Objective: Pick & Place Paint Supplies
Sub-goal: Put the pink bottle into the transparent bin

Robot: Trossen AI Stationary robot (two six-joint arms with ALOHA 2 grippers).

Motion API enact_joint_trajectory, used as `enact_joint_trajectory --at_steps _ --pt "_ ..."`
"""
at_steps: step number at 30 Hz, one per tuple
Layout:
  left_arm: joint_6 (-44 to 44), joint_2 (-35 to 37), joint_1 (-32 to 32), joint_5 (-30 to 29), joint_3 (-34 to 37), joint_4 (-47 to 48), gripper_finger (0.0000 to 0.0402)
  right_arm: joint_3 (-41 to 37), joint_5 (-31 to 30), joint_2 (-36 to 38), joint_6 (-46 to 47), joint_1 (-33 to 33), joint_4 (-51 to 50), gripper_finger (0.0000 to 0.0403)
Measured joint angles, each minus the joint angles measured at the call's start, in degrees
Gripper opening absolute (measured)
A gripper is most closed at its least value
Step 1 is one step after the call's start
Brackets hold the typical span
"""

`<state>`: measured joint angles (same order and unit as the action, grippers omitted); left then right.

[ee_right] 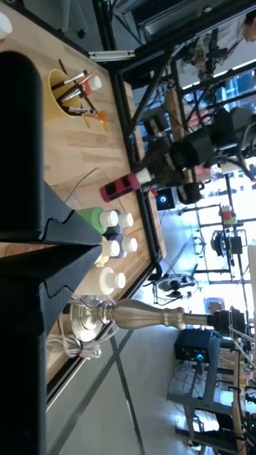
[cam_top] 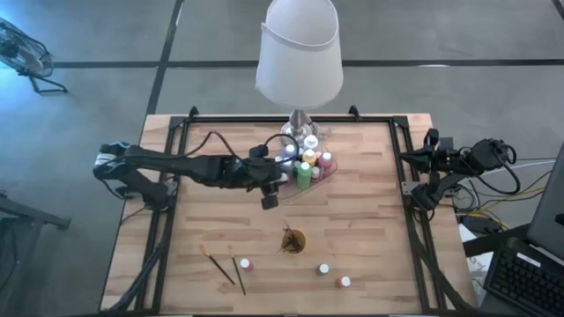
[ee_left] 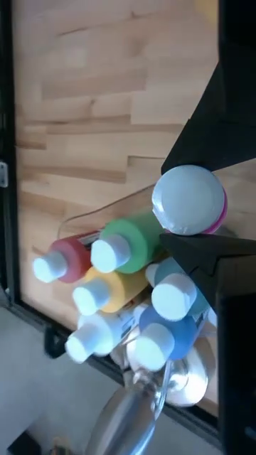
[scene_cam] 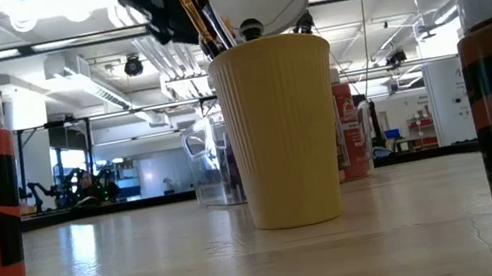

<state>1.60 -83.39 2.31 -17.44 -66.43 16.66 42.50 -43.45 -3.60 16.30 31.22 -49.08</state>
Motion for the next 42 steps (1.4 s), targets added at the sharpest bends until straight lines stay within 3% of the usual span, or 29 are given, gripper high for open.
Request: enact_joint_trajectory --at_steps 10,42 --pt "0.38 -5.0 -3.53 4.75 0.0 -2.22 0.0133 0.0 -0.01 0.01 0.01 0.01 0.0 0.0008" --pt "0.82 -16.02 -6.88 9.97 0.02 -7.11 0.0133 0.0 -0.01 0.0 0.01 0.01 0.0 0.0008"
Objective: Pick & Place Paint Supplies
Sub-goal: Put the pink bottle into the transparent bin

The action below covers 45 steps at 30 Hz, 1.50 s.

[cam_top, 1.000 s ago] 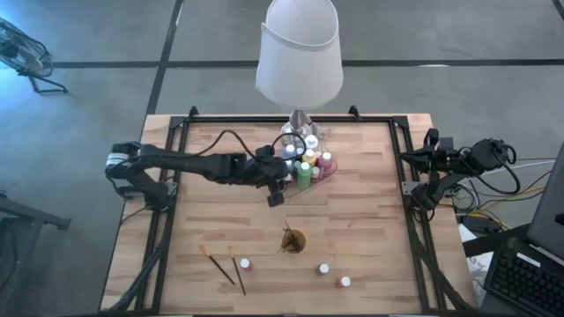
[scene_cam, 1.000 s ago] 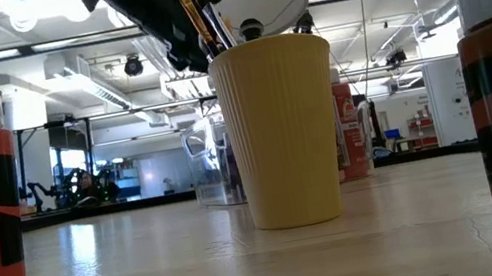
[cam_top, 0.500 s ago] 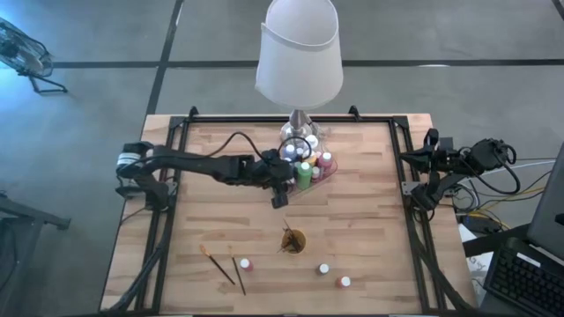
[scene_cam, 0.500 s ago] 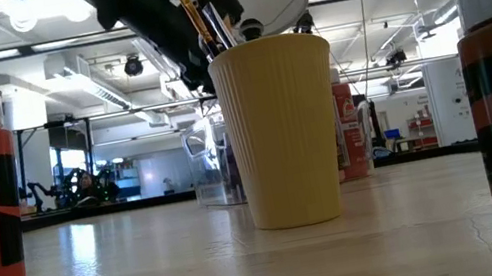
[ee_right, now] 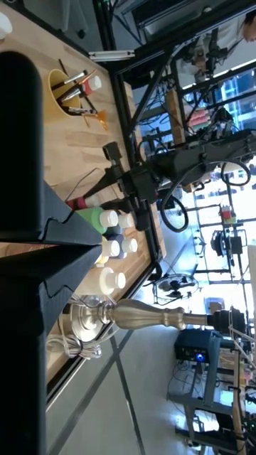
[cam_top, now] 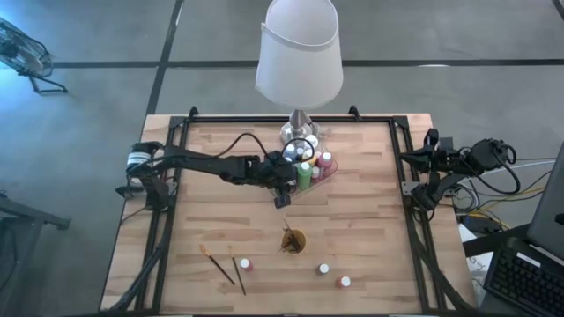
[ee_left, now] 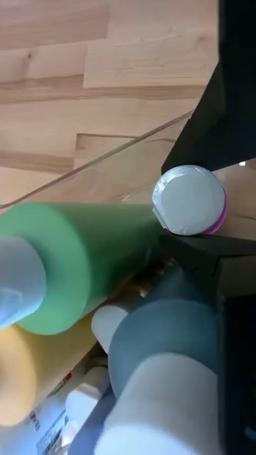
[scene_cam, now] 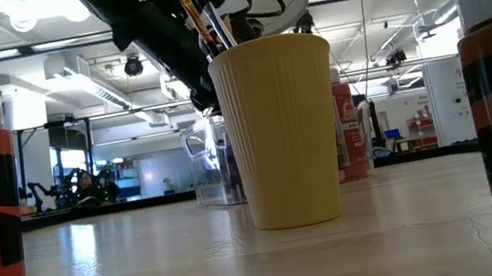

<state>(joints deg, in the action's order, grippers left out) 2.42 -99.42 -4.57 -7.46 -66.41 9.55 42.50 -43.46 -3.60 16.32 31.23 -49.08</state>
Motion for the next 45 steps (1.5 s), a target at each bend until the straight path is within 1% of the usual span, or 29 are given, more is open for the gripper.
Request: enact_joint_trajectory --at_steps 5,17,26,38,41,45 --pt "0.2 -0.65 -0.25 1.05 0.0 -1.55 0.0133 0.0 0.0 0.01 0.0 0.01 0.0 0.0008" --pt "0.2 -1.07 -0.36 1.08 0.04 -1.73 0.0133 0.0 0.0 0.02 -0.01 0.0 0.0 0.0008" --pt "-0.35 -2.98 -0.32 0.9 -0.02 -3.14 0.0133 0.0 0.0 0.0 0.0 0.01 0.0 0.0008" --pt "0.48 -2.71 -0.36 0.96 -0.02 -2.9 0.0134 0.0 0.02 0.02 0.0 0.0 0.0 0.0008" --pt "0.58 -2.71 -0.36 0.99 -0.33 -2.53 0.0142 0.0 0.0 0.0 0.0 0.01 0.0 0.0008" --pt "0.7 -2.71 -0.38 1.12 -0.92 -2.39 0.0168 0.0 0.0 0.01 0.0 -0.01 0.0 0.0008"
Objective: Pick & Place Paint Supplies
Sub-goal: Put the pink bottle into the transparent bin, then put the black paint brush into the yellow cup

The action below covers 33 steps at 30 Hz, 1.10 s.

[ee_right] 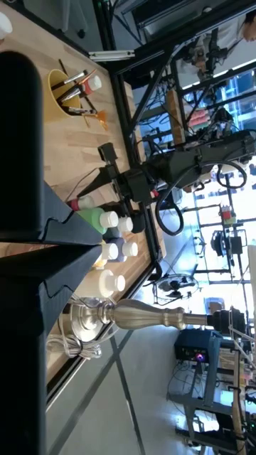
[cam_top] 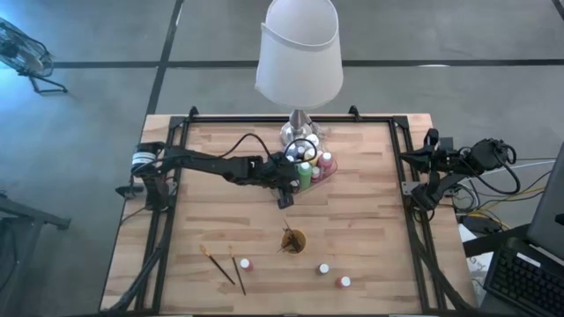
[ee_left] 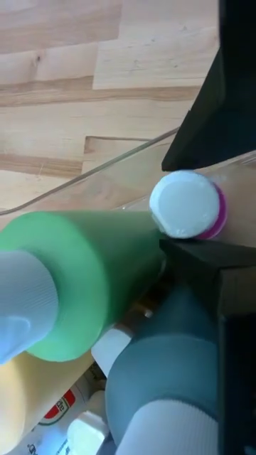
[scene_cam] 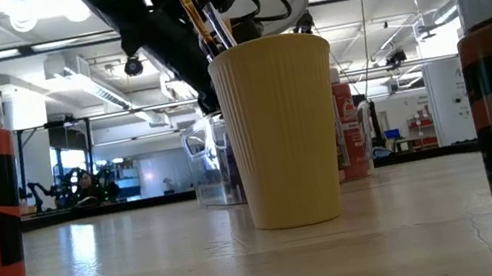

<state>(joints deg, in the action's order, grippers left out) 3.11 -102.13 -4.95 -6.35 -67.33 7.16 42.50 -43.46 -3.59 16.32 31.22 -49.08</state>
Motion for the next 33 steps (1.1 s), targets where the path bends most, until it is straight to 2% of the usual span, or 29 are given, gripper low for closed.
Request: enact_joint_trajectory --at_steps 6,22,33 --pt "-0.45 -0.07 -0.04 0.02 -1.38 2.24 0.0193 0.0 0.01 0.01 -0.01 0.02 0.0 0.0008" --pt "-0.94 -0.04 -0.04 -0.06 -7.11 9.38 0.0193 0.0 0.0 0.0 0.0 0.0 0.0 0.0008" --pt "-0.68 1.97 0.18 -0.15 -13.12 19.24 0.0193 0.0 0.01 -0.01 0.0 0.0 0.0 0.0008"
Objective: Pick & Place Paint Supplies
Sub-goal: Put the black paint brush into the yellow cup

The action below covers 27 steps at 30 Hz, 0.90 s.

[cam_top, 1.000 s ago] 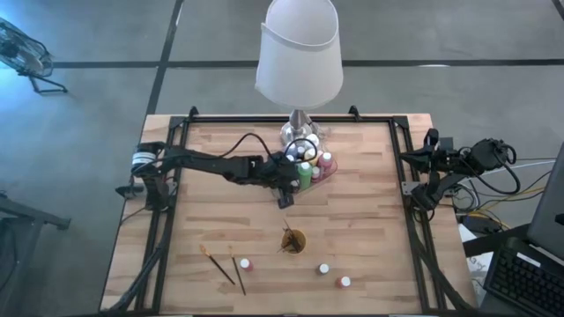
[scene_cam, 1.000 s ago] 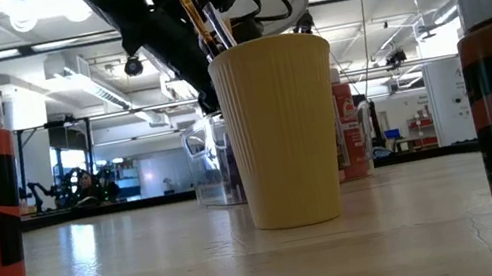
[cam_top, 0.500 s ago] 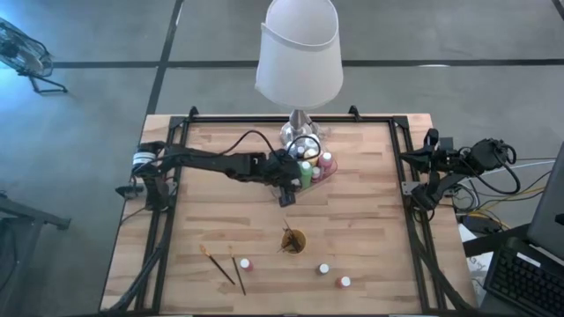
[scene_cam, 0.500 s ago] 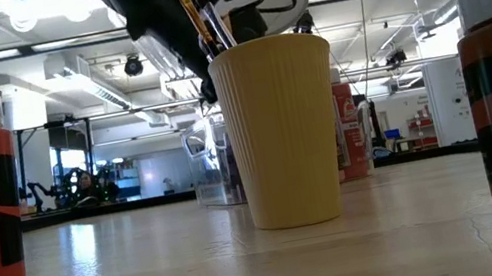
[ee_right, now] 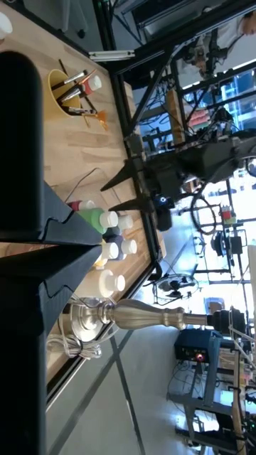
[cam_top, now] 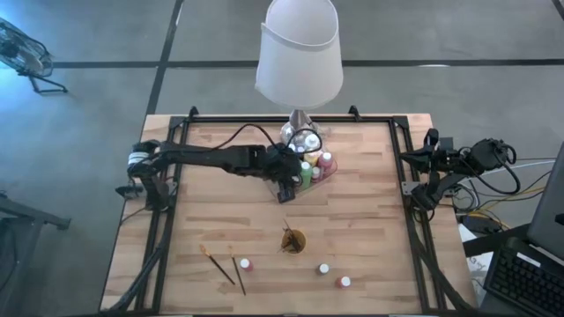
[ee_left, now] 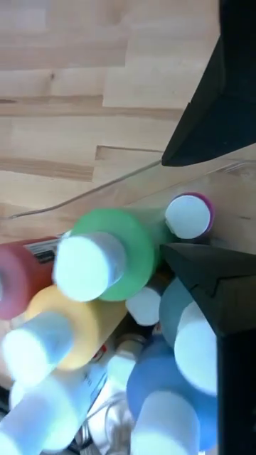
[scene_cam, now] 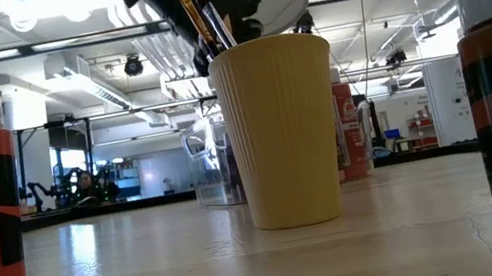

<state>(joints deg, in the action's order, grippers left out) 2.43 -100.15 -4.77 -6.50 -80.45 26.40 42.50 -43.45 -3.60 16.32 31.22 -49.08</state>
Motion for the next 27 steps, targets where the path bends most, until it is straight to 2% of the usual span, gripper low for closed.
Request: enact_joint_trajectory --at_steps 8,18,27 --pt "2.67 1.36 1.89 0.02 -9.27 11.78 0.0191 0.0 0.01 0.0 0.0 0.0 0.0 0.0008" --pt "2.77 3.14 9.26 -0.04 -20.5 24.86 0.0191 0.0 -0.01 0.0 0.0 0.0 0.0 0.0008" --pt "7.81 7.06 18.54 -7.44 -22.36 34.09 0.019 0.0 0.01 0.0 0.0 0.0 0.0 0.0008"
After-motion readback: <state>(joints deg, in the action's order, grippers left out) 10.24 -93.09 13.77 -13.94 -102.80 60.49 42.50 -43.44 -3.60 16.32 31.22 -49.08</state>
